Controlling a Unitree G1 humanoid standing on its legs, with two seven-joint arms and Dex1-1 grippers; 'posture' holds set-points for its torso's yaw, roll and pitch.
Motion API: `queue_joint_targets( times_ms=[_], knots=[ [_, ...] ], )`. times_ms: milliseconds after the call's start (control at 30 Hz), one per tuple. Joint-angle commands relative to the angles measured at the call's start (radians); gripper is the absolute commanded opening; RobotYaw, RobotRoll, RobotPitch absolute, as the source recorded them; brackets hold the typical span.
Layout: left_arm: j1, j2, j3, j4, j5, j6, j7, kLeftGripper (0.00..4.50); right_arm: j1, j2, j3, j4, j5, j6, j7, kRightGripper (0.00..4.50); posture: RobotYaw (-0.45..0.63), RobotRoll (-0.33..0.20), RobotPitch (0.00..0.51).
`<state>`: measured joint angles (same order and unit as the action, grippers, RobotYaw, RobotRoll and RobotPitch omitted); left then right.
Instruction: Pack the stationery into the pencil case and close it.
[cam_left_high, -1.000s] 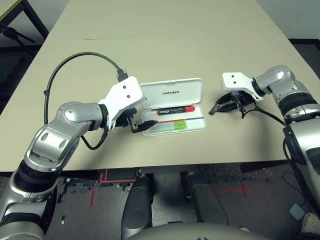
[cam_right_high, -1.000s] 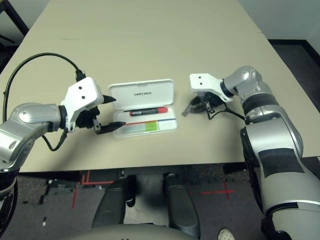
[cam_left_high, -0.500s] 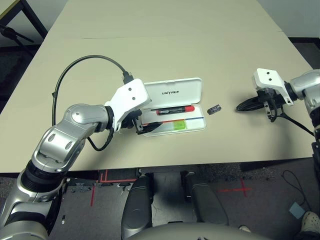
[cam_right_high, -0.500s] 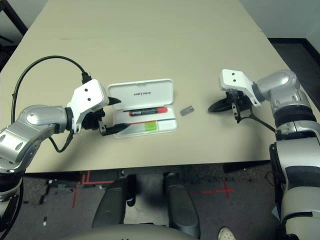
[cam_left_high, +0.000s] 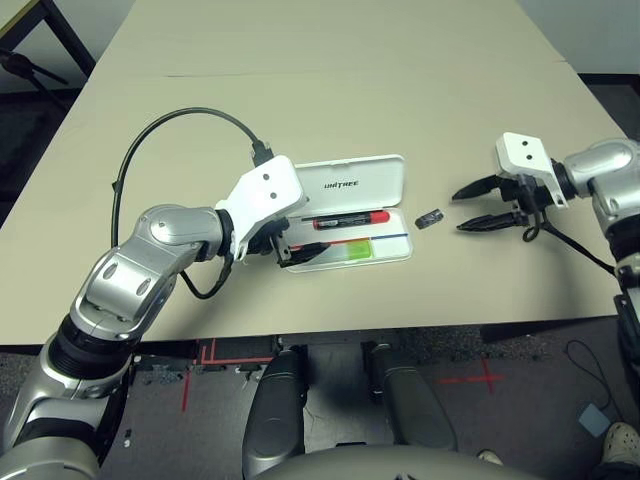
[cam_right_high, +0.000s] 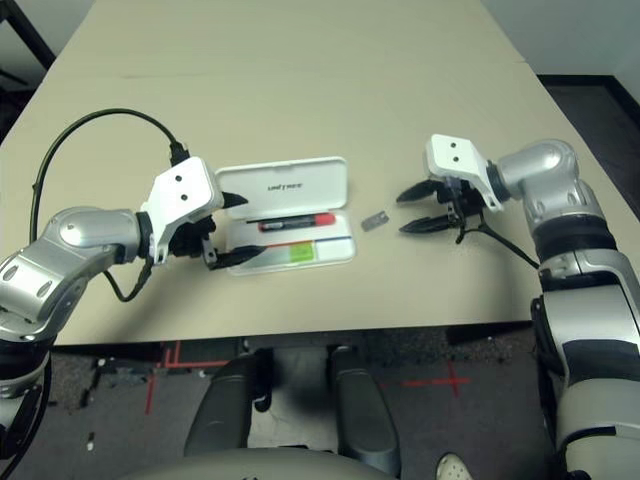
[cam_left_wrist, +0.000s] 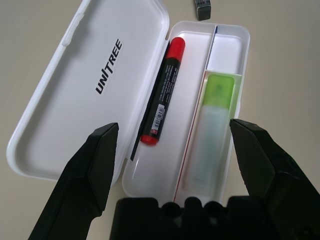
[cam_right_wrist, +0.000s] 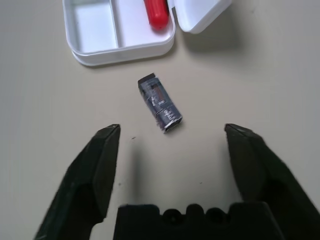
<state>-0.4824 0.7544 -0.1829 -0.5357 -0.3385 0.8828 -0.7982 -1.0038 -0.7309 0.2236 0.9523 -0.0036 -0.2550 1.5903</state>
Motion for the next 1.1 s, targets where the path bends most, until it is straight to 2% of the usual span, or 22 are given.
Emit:
queue_joint_targets(
  times_ms=[33, 400, 633, 667, 700, 800, 867, 900, 1000, 1033, 1100],
  knots=[
    [0.017, 0.007, 0.0, -0.027, -0.013, 0.017, 0.004, 4.5, -0.037, 0.013, 0.011, 0.06, -0.029, -0.039, 0.021, 4.46, 0.09, 0.0, 0.236],
    [0.027, 0.007, 0.014, -0.059, -0.024, 0.054, 0.025, 4.5, -0.141, 0.162, 0.092, 0.261, -0.149, -0.154, 0.021, 4.46, 0.13, 0.0, 0.249],
    [0.058, 0.015, 0.035, -0.102, -0.044, 0.089, 0.051, 4.5, -0.162, 0.183, 0.104, 0.306, -0.225, -0.178, 0.007, 4.46, 0.16, 0.0, 0.256],
    [0.061, 0.015, 0.037, -0.106, -0.046, 0.092, 0.053, 4.5, -0.164, 0.182, 0.103, 0.308, -0.23, -0.177, 0.008, 4.1, 0.16, 0.0, 0.256],
    [0.063, 0.016, 0.038, -0.108, -0.048, 0.093, 0.056, 4.5, -0.165, 0.179, 0.102, 0.309, -0.233, -0.178, 0.009, 3.93, 0.16, 0.0, 0.256],
    [0.061, 0.015, 0.035, -0.105, -0.05, 0.092, 0.061, 4.5, -0.166, 0.171, 0.093, 0.313, -0.237, -0.179, 0.007, 2.85, 0.15, 0.0, 0.253],
    [0.052, 0.012, 0.028, -0.095, -0.049, 0.086, 0.063, 4.5, -0.165, 0.164, 0.082, 0.311, -0.231, -0.177, 0.012, 1.95, 0.14, 0.0, 0.249],
    [0.047, 0.01, 0.025, -0.09, -0.048, 0.082, 0.063, 4.5, -0.165, 0.16, 0.072, 0.308, -0.222, -0.173, 0.018, 1.71, 0.14, 0.0, 0.248],
    [0.039, 0.005, 0.017, -0.083, -0.047, 0.077, 0.065, 4.5, -0.163, 0.142, 0.055, 0.298, -0.191, -0.166, 0.024, 0.5, 0.13, 0.0, 0.245],
    [0.039, 0.005, 0.016, -0.082, -0.047, 0.076, 0.066, 4.5, -0.161, 0.131, 0.051, 0.291, -0.171, -0.158, 0.024, 0.29, 0.13, 0.0, 0.245],
    [0.038, 0.003, 0.014, -0.08, -0.046, 0.074, 0.066, 4.5, -0.155, 0.109, 0.054, 0.271, -0.13, -0.141, 0.024, 0.29, 0.13, 0.0, 0.241]
  ],
)
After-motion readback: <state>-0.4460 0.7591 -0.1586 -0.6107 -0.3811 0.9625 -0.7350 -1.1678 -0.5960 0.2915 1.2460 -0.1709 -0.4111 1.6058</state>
